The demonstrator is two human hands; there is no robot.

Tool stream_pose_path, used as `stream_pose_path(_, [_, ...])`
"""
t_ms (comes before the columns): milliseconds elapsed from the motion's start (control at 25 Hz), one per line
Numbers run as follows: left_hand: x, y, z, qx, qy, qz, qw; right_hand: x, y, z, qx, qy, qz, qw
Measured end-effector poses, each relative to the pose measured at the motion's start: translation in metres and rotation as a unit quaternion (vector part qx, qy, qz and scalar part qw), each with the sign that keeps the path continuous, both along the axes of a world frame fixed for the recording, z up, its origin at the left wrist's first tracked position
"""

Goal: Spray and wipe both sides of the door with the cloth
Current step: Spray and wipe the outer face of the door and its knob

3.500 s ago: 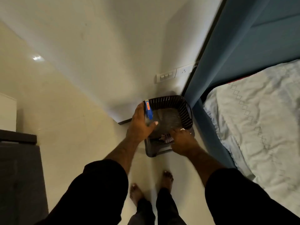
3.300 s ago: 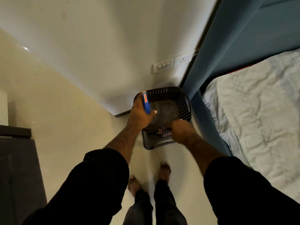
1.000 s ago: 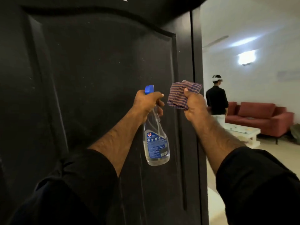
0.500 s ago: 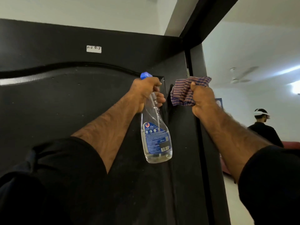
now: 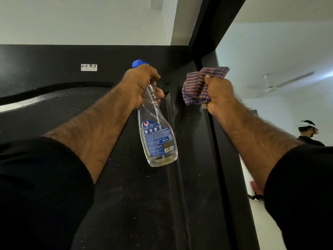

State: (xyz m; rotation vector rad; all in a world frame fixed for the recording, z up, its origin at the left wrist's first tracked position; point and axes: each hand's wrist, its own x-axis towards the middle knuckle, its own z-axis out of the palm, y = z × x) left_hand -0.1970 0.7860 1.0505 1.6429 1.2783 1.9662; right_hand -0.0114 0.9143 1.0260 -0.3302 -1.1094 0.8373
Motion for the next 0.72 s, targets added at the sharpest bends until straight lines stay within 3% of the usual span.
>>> stream_pose_path(240, [-0.021, -0.022, 0.009, -0.03, 0.013, -0.013, 0.999, -0.011, -0.003, 0.01, 0.022, 0.012, -0.019, 1.0])
stream_pose_path(480, [-0.049, -0.045, 0.002, -0.067, 0.04, 0.084, 0.993, -0.051, -0.013, 0.017, 0.037, 0.039, 0.079, 0.995])
stream_pose_path(720, [-0.092, -0.083, 0.005, -0.028, 0.025, 0.081, 0.996, -0.11, -0.027, 0.025, 0.029, 0.045, 0.16, 0.986])
